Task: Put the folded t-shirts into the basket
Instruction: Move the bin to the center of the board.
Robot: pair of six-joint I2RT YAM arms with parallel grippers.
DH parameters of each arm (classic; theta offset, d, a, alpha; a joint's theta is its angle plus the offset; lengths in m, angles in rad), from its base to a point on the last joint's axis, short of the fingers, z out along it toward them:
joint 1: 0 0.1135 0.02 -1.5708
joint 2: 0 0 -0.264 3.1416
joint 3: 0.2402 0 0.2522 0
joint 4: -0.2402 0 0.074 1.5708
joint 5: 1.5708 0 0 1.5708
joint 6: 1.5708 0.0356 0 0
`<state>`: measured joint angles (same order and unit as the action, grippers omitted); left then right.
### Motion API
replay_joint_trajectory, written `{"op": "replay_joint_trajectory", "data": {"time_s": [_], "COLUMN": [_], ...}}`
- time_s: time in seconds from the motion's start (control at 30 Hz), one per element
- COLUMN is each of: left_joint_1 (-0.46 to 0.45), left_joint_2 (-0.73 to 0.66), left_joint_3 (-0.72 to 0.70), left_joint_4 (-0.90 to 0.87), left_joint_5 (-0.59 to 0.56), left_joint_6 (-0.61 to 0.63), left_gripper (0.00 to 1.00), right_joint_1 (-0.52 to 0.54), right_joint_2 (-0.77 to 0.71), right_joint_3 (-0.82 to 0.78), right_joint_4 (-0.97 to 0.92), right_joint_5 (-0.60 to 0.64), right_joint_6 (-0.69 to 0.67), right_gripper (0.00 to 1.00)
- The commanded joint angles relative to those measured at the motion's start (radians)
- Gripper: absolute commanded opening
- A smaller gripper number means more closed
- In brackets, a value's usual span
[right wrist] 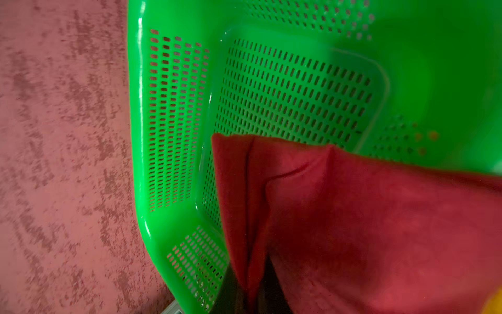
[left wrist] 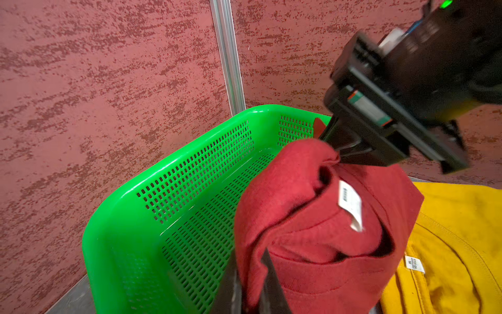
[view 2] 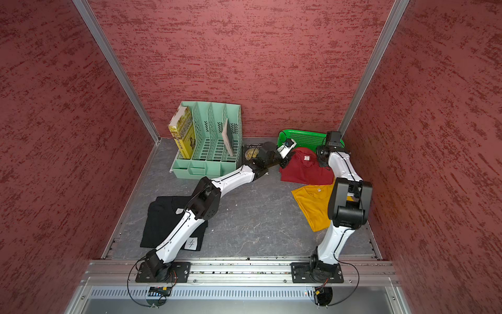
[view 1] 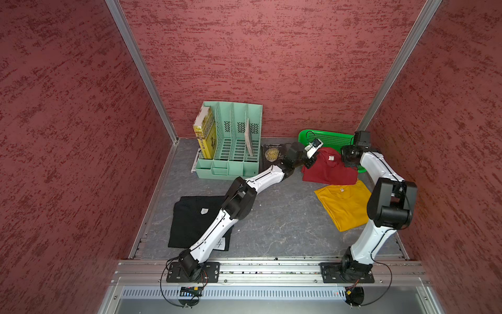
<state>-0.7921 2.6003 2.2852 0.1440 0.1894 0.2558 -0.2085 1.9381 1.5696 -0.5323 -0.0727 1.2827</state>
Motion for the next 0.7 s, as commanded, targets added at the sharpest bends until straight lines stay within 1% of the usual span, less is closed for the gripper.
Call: {"op": "replay_joint_trajectory", "data": {"time_s": [0.0,0.13,0.23,0.3,0.4,0.5,0.67], "left_joint_1": [0.003,-0.005,-0.018,-0.021,-0.025,-0.033,-0.045], "left_joint_2": [-0.005,-0.074,-0.166,-0.221,-0.281,-0.324,-0.402], "left_joint_3": [-0.009,-0.074,-0.209,-0.270,-0.289,-0.305,-0.383], "left_joint_4": [0.050,-0.016,0.000,-0.041,-0.170,-0.280,-0.330], "left_joint_5": [0.025,0.044,0.045,0.059,0.063,0.062,0.058], "left_joint_6": [0.016,-0.018,-0.009,-0.008,-0.014,0.004,0.017], "left_gripper": [0.00,0.00,0.00,0.00,0.00,0.00,0.00], "right_joint_1": [-0.008,-0.009,-0.008,-0.007,-0.008,-0.005,0.013], "right_joint_2": [0.098,0.205,0.278,0.313,0.311,0.277,0.229], "right_joint_3": [0.110,0.202,0.284,0.318,0.309,0.276,0.222], "right_joint_4": [-0.146,-0.292,-0.404,-0.472,-0.521,-0.529,-0.553], "right_joint_5": [-0.050,-0.097,-0.157,-0.173,-0.156,-0.156,-0.123], "right_joint_6": [0.022,-0.023,-0.101,-0.161,-0.227,-0.288,-0.379], "right_gripper": [0.00,0.00,0.00,0.00,0.00,0.00,0.00]}}
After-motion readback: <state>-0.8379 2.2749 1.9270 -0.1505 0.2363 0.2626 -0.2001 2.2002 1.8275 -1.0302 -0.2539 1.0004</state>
